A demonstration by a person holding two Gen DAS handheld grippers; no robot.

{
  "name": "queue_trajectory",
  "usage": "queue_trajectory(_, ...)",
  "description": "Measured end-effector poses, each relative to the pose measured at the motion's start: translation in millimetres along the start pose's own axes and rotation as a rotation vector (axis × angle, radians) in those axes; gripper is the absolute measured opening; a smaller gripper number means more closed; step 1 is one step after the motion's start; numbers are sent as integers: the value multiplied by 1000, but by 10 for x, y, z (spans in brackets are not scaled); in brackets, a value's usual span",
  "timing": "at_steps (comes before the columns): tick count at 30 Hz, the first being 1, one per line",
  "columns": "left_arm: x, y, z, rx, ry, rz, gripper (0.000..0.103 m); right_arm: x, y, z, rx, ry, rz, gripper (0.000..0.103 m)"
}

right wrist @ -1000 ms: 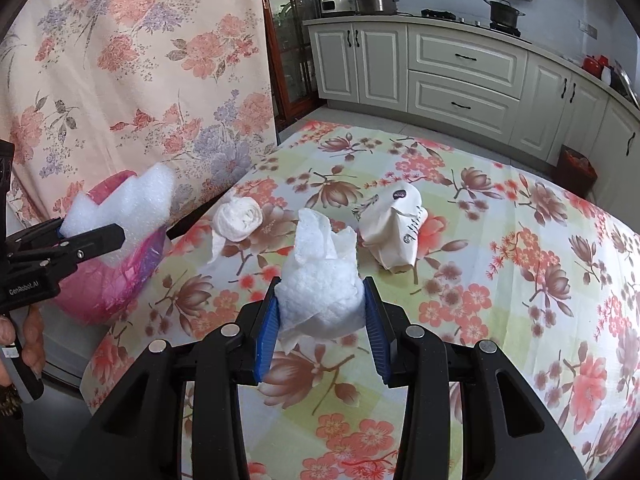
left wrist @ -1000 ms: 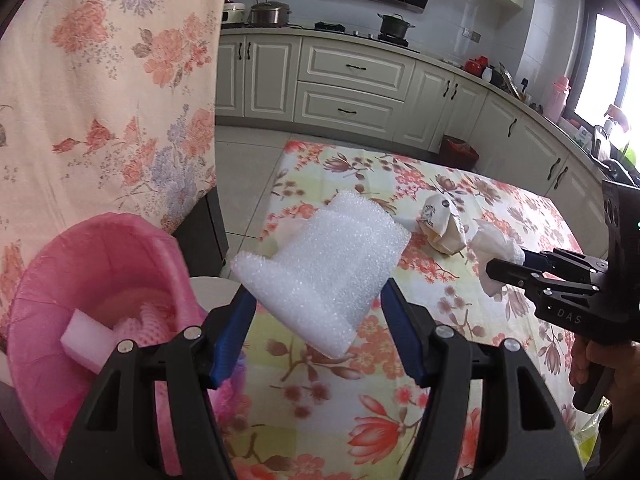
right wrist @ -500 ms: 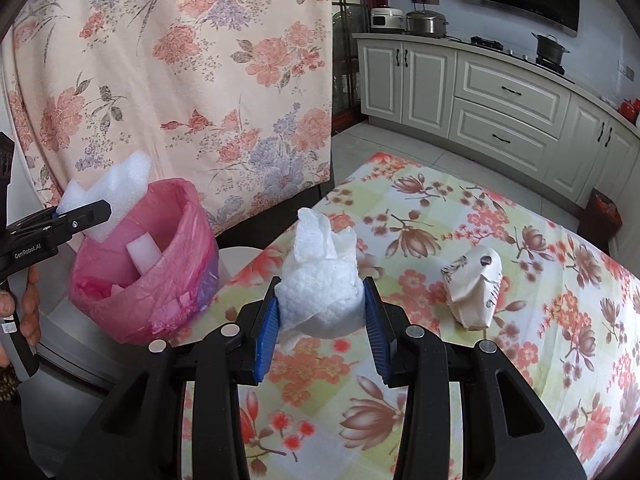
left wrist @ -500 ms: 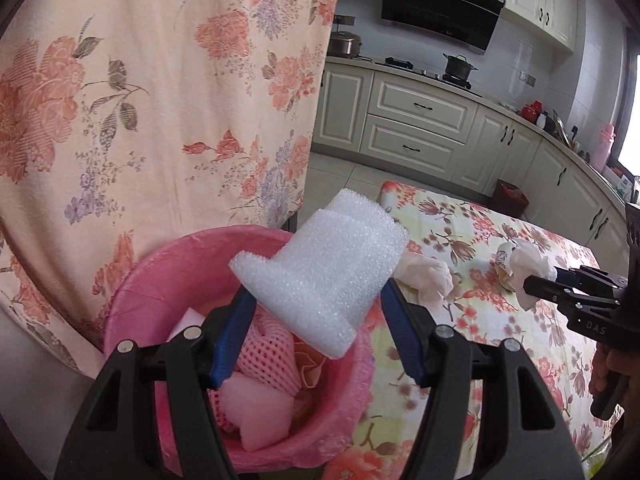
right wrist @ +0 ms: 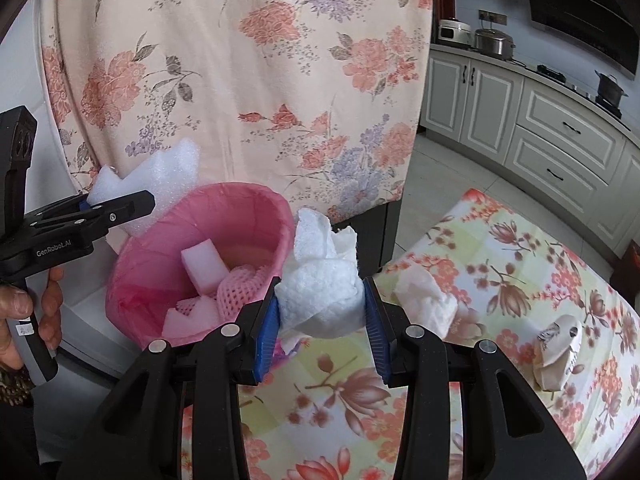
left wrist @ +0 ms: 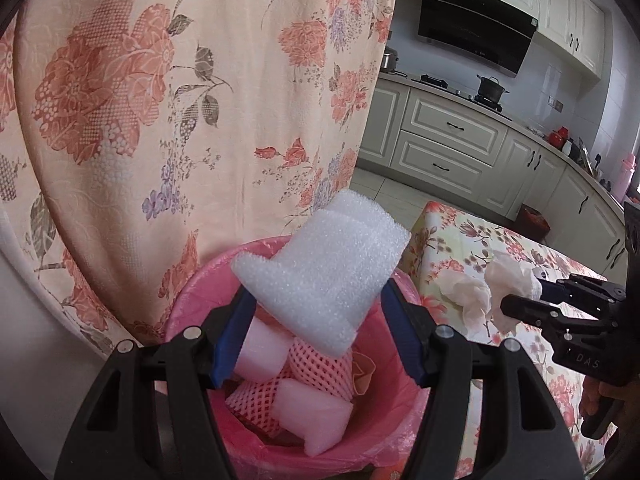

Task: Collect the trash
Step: 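Carry the foam block and tissue in both grippers to the pink bin, then open the left gripper dropping the foam block while the right drops the tissue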

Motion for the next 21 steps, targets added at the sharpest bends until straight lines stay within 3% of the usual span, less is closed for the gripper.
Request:
queue_trajectory(8, 5, 56, 164, 23, 14, -11, 63, -280, 112, 417, 61, 61, 27, 39)
queue_trajectory(17, -7, 99, 270, 39, 28, -17, 63, -623, 133, 627, 96, 88, 74, 40)
queue_trajectory(20, -31, 114, 290, 42, 30, -15, 63, -684, 127, 623, 95, 85, 81, 49)
queue_trajectory(21, -39, 120, 291, 42, 29, -14, 63, -685, 129, 605, 91, 77, 76, 59)
Point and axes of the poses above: each gripper's, at about its wrist camera, not at the fingertips, and x roughly against the way its jaws point, z to its left, y to its top, the point moved 9 cm from there along -x, roughly the way its jaws point, and after that the axes turned 2 degrees about -y, right-handed, at the moved point
